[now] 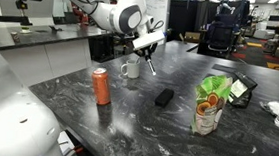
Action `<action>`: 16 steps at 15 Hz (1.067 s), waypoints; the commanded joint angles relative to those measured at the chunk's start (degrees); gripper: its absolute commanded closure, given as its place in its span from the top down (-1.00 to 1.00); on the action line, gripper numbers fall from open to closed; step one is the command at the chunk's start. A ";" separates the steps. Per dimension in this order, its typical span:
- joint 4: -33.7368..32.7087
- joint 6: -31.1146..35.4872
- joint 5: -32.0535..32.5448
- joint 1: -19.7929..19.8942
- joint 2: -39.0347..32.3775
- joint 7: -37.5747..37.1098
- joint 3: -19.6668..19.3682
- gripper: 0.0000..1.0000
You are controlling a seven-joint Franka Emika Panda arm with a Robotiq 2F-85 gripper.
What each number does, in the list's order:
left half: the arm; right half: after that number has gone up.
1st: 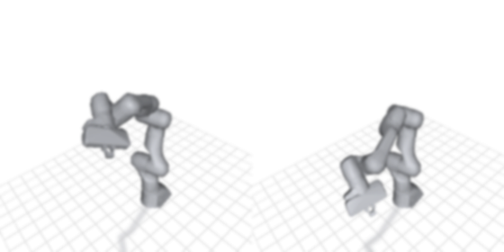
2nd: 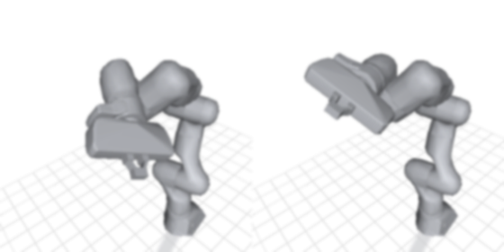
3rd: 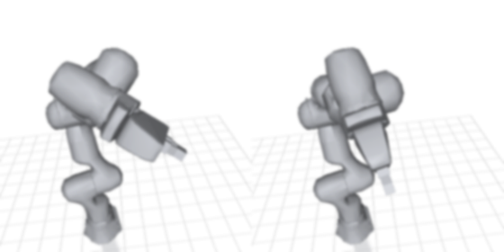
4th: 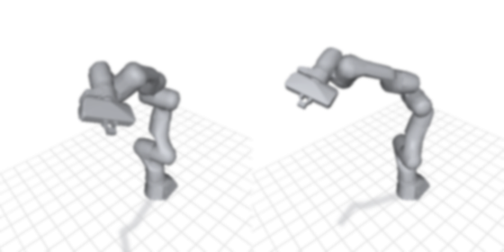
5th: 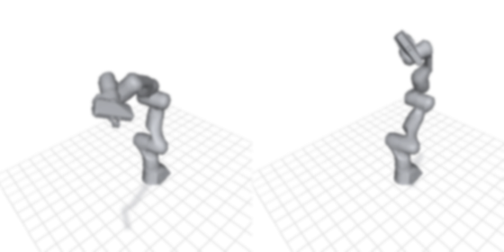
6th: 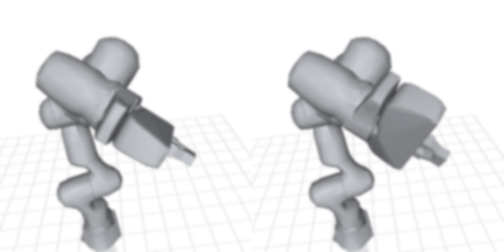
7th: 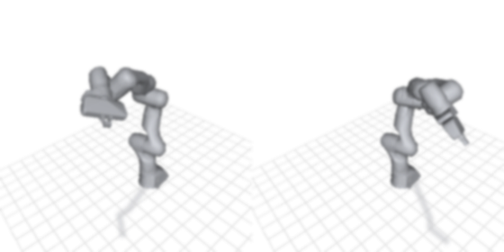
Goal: Remove the marker from the mug
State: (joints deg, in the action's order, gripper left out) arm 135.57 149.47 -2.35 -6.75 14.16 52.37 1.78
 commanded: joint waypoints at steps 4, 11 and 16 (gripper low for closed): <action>5.06 2.99 -4.77 -0.88 -3.05 -1.16 -3.86 -0.91; 2.70 -2.21 3.00 0.65 -8.95 -9.02 -2.14 -0.91; 2.14 -4.06 1.14 0.47 -10.30 -8.21 -1.81 0.17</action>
State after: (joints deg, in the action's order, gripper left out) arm 139.48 147.40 -0.62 -6.91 5.35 44.17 -0.75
